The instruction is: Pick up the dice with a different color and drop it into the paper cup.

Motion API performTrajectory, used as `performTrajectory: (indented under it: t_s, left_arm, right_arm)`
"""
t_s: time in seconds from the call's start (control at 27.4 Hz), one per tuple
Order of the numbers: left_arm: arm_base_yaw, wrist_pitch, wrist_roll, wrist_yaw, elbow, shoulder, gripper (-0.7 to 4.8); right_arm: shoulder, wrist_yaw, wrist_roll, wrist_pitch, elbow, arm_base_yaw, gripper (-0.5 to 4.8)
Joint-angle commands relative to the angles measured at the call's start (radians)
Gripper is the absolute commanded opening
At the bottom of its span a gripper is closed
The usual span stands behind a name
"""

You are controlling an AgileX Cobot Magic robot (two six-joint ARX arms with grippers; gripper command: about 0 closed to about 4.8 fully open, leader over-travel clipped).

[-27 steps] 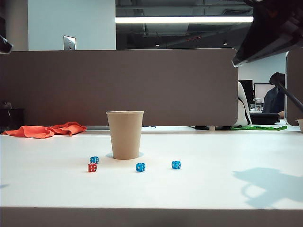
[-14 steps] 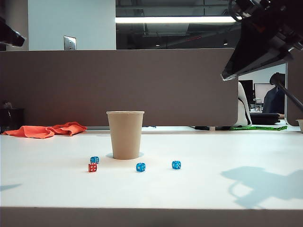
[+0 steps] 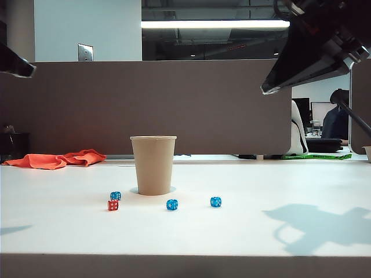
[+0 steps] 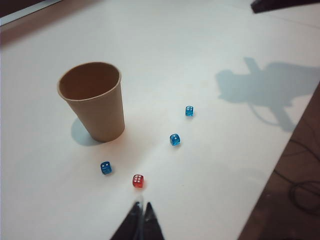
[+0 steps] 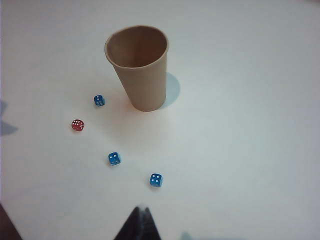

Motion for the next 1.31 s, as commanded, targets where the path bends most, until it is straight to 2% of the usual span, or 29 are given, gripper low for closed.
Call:
performTrajectory:
  t_s: [0.04, 0.11, 0.22, 0.33, 0.44, 0.62, 0.84, 1.06, 1.31]
  left_arm:
    - [-0.024, 0.071, 0.053, 0.005, 0.002, 0.051, 0.01]
    - [-0.043, 0.101, 0.058, 0.003, 0.002, 0.096, 0.38]
    - [-0.077, 0.135, 0.073, 0.004, 0.002, 0.166, 0.54]
    - [-0.134, 0.149, 0.159, -0.005, 0.002, 0.267, 0.54]
    - [-0.138, 0.15, 0.181, -0.005, 0.002, 0.341, 0.58]
    - [-0.138, 0.151, 0.285, -0.023, 0.002, 0.36, 0.89]
    - [-0.138, 0.16, 0.387, -0.076, 0.002, 0.36, 0.89]
    - [-0.138, 0.179, 0.393, -0.085, 0.002, 0.363, 0.89]
    - [-0.138, 0.224, 0.322, -0.019, 0.004, 0.468, 0.9]
  right_arm:
    - [-0.003, -0.002, -0.002, 0.018, 0.002, 0.001, -0.01]
    - [-0.003, -0.003, -0.002, 0.018, 0.002, 0.001, -0.01]
    - [-0.003, -0.003, -0.002, 0.017, 0.002, 0.001, -0.01]
    - [-0.003, -0.003, -0.002, 0.017, 0.002, 0.001, -0.01]
    - [-0.003, -0.003, -0.002, 0.016, 0.002, 0.001, -0.01]
    - [-0.003, -0.003, -0.002, 0.016, 0.002, 0.001, -0.01]
    - [-0.003, -0.003, -0.002, 0.016, 0.002, 0.001, -0.01]
    - [0.002, -0.002, -0.003, 0.018, 0.002, 0.001, -0.01]
    - [0.042, 0.005, -0.003, -0.005, 0.002, 0.009, -0.01]
